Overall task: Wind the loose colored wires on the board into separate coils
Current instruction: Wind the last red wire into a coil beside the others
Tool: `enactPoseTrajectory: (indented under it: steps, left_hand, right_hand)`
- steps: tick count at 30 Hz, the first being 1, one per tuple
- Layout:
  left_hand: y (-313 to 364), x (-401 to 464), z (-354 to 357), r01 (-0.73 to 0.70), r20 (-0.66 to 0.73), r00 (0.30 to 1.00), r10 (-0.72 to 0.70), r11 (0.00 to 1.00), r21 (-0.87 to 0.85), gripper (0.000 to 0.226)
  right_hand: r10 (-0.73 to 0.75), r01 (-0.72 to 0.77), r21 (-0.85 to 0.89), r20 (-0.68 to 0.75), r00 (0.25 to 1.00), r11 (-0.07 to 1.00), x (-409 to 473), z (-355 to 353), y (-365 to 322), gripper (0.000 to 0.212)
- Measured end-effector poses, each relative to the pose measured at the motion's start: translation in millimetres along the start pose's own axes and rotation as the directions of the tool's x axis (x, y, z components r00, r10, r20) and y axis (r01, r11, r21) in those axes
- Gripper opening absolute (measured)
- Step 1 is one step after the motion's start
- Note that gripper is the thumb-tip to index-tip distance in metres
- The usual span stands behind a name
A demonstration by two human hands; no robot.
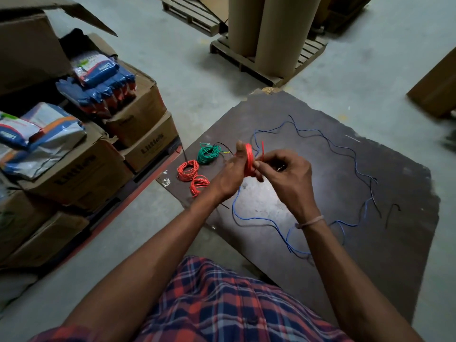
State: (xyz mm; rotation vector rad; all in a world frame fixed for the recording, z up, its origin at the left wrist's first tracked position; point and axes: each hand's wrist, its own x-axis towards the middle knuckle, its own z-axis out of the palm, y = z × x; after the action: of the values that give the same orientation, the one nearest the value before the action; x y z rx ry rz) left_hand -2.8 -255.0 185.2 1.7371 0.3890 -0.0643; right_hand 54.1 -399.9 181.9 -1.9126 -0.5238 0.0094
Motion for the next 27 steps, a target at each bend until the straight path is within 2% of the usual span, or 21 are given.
enactPoseTrajectory:
  steps: [3, 5, 7, 10, 13, 15, 17, 19, 22, 27]
  left_hand:
    - [-1, -1, 1, -0.127, 0.148, 0.983, 0.105, 0.981, 0.148, 0.085]
    - [-1, 0, 3, -0.127, 0.179, 0.979, 0.097, 0.978, 0.165, 0.085]
    - [2, 4, 7, -0.131, 0.175, 0.979, 0.107, 0.982, 0.134, 0.089]
    - [2, 11, 12, -0.141, 0.211, 0.968, 0.137, 0.99, 0.002, 0.074]
    - [-9, 18, 18, -0.008, 0.284, 0.954, 0.092, 0.958, -0.286, 0.059]
    - [-15, 21, 24, 0.122, 0.318, 0.947, 0.037, 0.876, -0.467, 0.054]
    - [-18, 25, 31, 0.215, 0.345, 0.939, -0.001, 0.782, -0.585, 0.051]
    - [-18, 26, 39, 0.275, 0.367, 0.93, -0.029, 0.716, -0.642, 0.05]
    - [-16, 28, 54, 0.333, 0.413, 0.91, -0.036, 0.657, -0.676, 0.047]
    - [-8, 35, 77, 0.42, 0.505, 0.863, -0.028, 0.596, -0.684, 0.05]
  right_hand:
    - [0.171, -0.169, 0.147, -0.001, 0.985, 0.975, 9, -9, 8, 0.014]
    - [0.214, -0.212, 0.223, 0.018, 0.977, 0.951, 12, -14, 9, 0.017]
    - [0.244, -0.241, 0.281, 0.023, 0.969, 0.929, 9, -16, 10, 0.016]
    - [0.329, -0.288, 0.334, -0.073, 0.941, 0.897, 2, -18, 16, 0.017]
    - [0.365, -0.324, 0.273, -0.117, 0.924, 0.906, -9, -31, 30, 0.017]
    - [0.359, -0.347, 0.259, -0.001, 0.933, 0.901, -20, -43, 35, 0.013]
    - [0.329, -0.355, 0.255, 0.14, 0.934, 0.9, -30, -53, 39, 0.024]
    - [0.297, -0.349, 0.254, 0.22, 0.929, 0.902, -36, -61, 42, 0.034]
    - [0.281, -0.339, 0.26, 0.237, 0.93, 0.904, -38, -69, 47, 0.042]
    - [0.257, -0.321, 0.312, 0.228, 0.939, 0.894, -38, -86, 53, 0.038]
